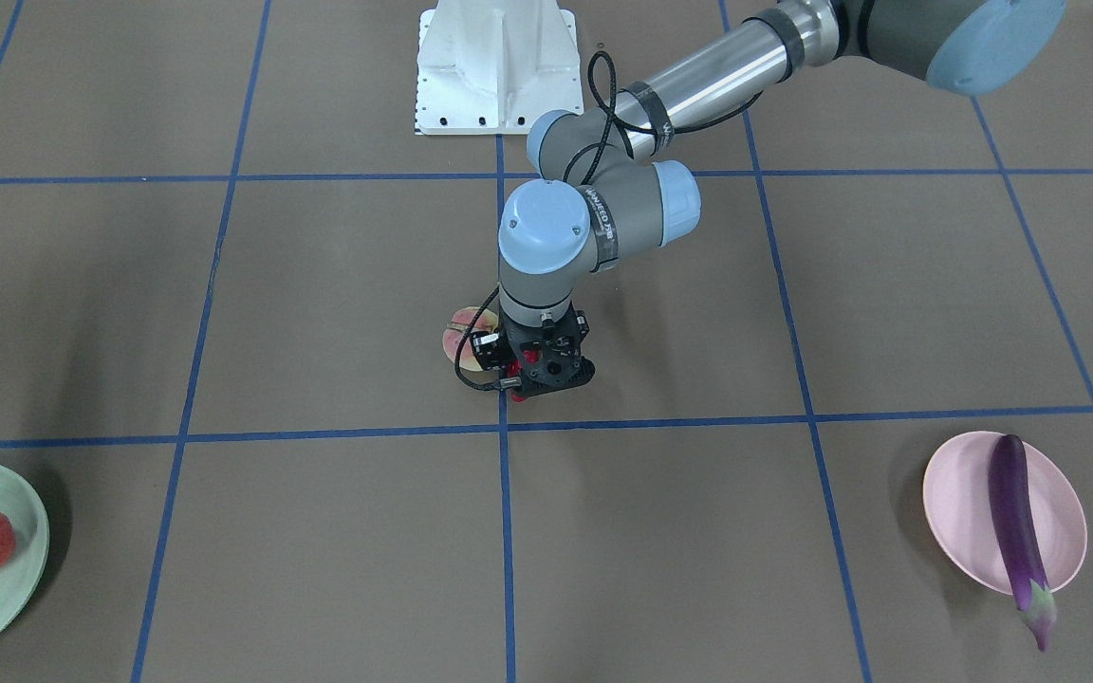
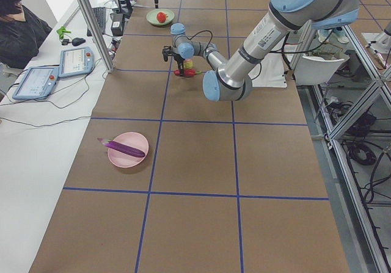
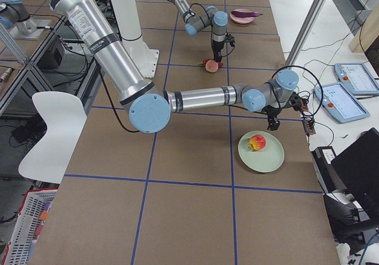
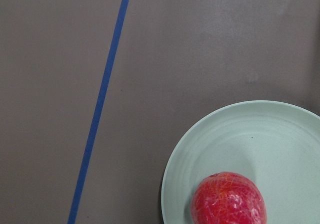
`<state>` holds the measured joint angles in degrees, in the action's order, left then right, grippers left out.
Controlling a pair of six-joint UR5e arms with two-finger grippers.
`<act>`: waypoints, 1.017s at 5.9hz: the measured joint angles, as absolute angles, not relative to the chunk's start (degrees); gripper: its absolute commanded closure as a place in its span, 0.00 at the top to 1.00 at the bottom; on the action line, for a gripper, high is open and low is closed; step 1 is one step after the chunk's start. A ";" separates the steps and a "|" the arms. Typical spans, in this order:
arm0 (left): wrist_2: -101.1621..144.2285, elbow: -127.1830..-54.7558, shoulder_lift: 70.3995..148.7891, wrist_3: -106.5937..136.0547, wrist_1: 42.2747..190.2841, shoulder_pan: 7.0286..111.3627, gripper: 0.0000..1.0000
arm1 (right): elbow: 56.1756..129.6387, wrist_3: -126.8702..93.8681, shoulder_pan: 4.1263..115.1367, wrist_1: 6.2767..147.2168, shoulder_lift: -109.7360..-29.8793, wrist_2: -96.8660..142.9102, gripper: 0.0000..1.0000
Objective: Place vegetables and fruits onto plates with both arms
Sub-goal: 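Grasp the red chili pepper with the left gripper and lift it, then carry the chili to the pink plate while the right gripper moves toward the peach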
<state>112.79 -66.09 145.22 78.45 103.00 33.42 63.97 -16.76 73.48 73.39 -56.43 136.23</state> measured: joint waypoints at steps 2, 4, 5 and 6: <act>112.69 -66.16 145.34 78.22 102.88 32.92 0.00 | 63.98 -16.74 73.48 73.39 -56.42 136.23 0.99; 112.96 -66.69 145.37 77.36 102.44 34.66 0.00 | 65.18 -16.84 73.45 75.30 -56.14 136.39 0.99; 113.74 -66.95 145.36 75.43 101.38 37.27 0.00 | 67.36 -19.08 73.15 77.75 -55.67 136.48 0.99; 115.10 -67.11 145.31 71.45 98.80 40.79 0.00 | 70.17 -24.39 72.14 79.28 -55.19 136.47 0.99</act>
<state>115.10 -67.11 145.31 71.45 98.80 40.79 70.17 -24.39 72.14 79.28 -55.19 136.47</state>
